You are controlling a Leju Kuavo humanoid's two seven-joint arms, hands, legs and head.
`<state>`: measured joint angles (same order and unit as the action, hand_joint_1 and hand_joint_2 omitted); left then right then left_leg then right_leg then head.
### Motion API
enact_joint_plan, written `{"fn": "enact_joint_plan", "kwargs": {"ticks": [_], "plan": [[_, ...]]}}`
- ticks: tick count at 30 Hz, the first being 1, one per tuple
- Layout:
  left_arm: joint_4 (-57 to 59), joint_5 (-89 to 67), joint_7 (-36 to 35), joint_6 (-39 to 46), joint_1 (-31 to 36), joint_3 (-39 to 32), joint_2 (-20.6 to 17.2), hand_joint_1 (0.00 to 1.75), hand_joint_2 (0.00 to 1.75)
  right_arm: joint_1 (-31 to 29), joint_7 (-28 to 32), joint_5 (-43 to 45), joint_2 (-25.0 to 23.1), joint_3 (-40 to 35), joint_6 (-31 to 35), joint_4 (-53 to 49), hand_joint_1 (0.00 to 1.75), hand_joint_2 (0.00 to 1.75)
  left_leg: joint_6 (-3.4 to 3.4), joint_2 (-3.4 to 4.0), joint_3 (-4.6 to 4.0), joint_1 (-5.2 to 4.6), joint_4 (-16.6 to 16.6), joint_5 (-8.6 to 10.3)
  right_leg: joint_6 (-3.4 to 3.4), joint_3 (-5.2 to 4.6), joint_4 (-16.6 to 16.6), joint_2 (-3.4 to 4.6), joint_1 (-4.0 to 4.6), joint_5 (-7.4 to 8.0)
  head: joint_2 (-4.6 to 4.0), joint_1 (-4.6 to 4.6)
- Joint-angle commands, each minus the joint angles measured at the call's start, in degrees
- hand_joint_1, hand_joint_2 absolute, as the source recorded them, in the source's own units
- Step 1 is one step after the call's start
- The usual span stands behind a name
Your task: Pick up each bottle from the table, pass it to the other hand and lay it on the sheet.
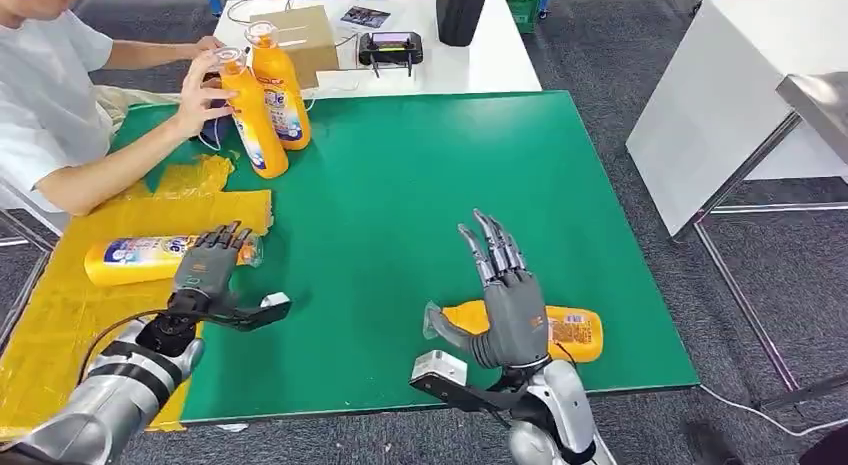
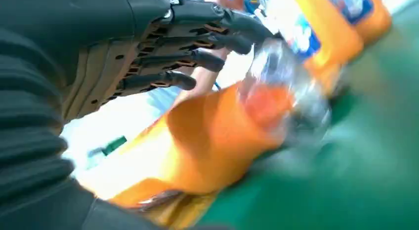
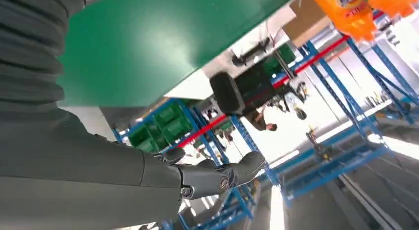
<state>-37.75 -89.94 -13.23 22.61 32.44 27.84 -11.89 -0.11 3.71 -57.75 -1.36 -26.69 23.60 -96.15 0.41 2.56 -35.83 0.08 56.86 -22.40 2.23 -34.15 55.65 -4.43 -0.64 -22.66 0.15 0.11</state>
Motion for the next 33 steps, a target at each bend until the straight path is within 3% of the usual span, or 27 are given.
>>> {"fn": "enact_joint_plan", "kwargs": {"ticks": [1, 3, 5, 6, 8, 9, 13, 18, 28, 33], "plan": [[-7.3, -0.1, -1.2, 3.0, -3.7, -3.9, 0.2, 0.00, 1.75, -1.3, -0.9, -0.2, 0.6, 0.1, -0.9, 4.3, 0.00, 1.75, -0.04, -0.10, 0.15, 0.09, 0.0, -0.14, -0.07, 0.15, 0.0, 0.40, 0.02, -0.09, 0.00, 0.00], [-8.0, -0.1, -1.7, 4.2, -4.0, -3.7, -0.2, 0.00, 1.75, -1.4, -1.1, -0.6, 0.7, 0.1, -0.9, 4.4, 0.00, 1.75, -0.02, -0.03, 0.06, 0.03, 0.0, -0.06, -0.03, 0.06, 0.0, 0.22, -0.01, -0.05, 0.00, -0.02], [-13.4, -0.1, -7.6, 13.5, -5.3, -2.1, -3.0, 0.00, 1.75, -0.9, -2.9, -2.4, 0.6, 0.1, -1.8, 5.4, 0.00, 1.75, -0.04, -0.04, 0.12, 0.08, 0.0, -0.11, -0.05, 0.14, -0.1, 0.35, 0.03, -0.09, 0.00, 0.00], [-18.9, -0.1, -6.4, 16.3, -7.8, -6.9, -2.3, 0.00, 1.75, -0.7, -4.5, -4.4, 0.8, 0.1, -2.5, 6.5, 0.00, 0.00, -0.03, 0.01, 0.03, 0.05, 0.0, -0.07, -0.04, 0.04, 0.0, 0.29, 0.02, -0.05, 0.00, 0.00], [-31.9, 8.2, 5.6, 15.9, -12.9, -17.3, 1.7, 0.00, 1.75, 0.4, -9.6, -8.9, 0.9, 1.2, -4.6, 9.0, 0.00, 0.00, -0.06, -0.04, 0.23, 0.15, 0.1, -0.27, -0.09, 0.26, 0.0, 0.63, 0.06, -0.21, 0.00, 0.00], [-38.0, 13.3, 10.0, 13.1, -14.9, -19.6, 3.4, 0.00, 1.75, 0.7, -11.4, -11.0, 1.3, 1.9, -5.5, 10.6, 0.00, 1.75, -0.02, 0.04, -0.03, 0.10, 0.0, -0.11, -0.03, 0.01, -0.1, 0.33, 0.07, -0.08, 0.00, 0.02], [-55.2, 32.4, 19.0, 0.8, -21.9, -20.4, 7.6, 0.00, 1.75, 2.6, -16.7, -13.6, 2.1, 7.0, -7.6, 18.3, 0.00, 1.75, 0.00, -0.17, -0.05, 0.09, 0.0, -0.13, -0.01, -0.02, -0.1, 0.12, 0.05, -0.13, 0.00, 0.00], [-56.2, 32.9, 19.4, 0.4, -24.0, -18.6, 8.3, 0.00, 1.75, 3.2, -16.6, -12.5, 2.5, 9.0, -7.2, 20.9, 0.00, 1.75, 0.01, -0.01, 0.10, 0.03, 0.0, -0.33, -0.03, 0.13, -0.2, 0.46, -0.03, -0.21, 0.00, 0.02], [-60.3, 47.9, 25.7, -4.4, -27.0, -15.6, 9.1, 0.00, 1.75, 3.4, -18.4, -13.2, 1.7, 13.9, -7.8, 25.0, 0.00, 1.75, 0.05, -0.03, -0.07, 0.05, 0.0, -0.28, -0.02, -0.07, -0.1, 0.27, 0.02, -0.15, 0.00, 0.00], [-60.6, 49.6, 26.1, -4.8, -27.9, -15.7, 9.7, 0.00, 1.75, 3.5, -22.2, -17.8, 1.9, 14.7, -7.3, 26.2, 0.00, 1.75, 0.04, -0.12, 0.10, 0.06, 0.0, -0.35, -0.04, 0.13, -0.2, 0.36, -0.01, -0.23, 0.00, 0.00]]}}
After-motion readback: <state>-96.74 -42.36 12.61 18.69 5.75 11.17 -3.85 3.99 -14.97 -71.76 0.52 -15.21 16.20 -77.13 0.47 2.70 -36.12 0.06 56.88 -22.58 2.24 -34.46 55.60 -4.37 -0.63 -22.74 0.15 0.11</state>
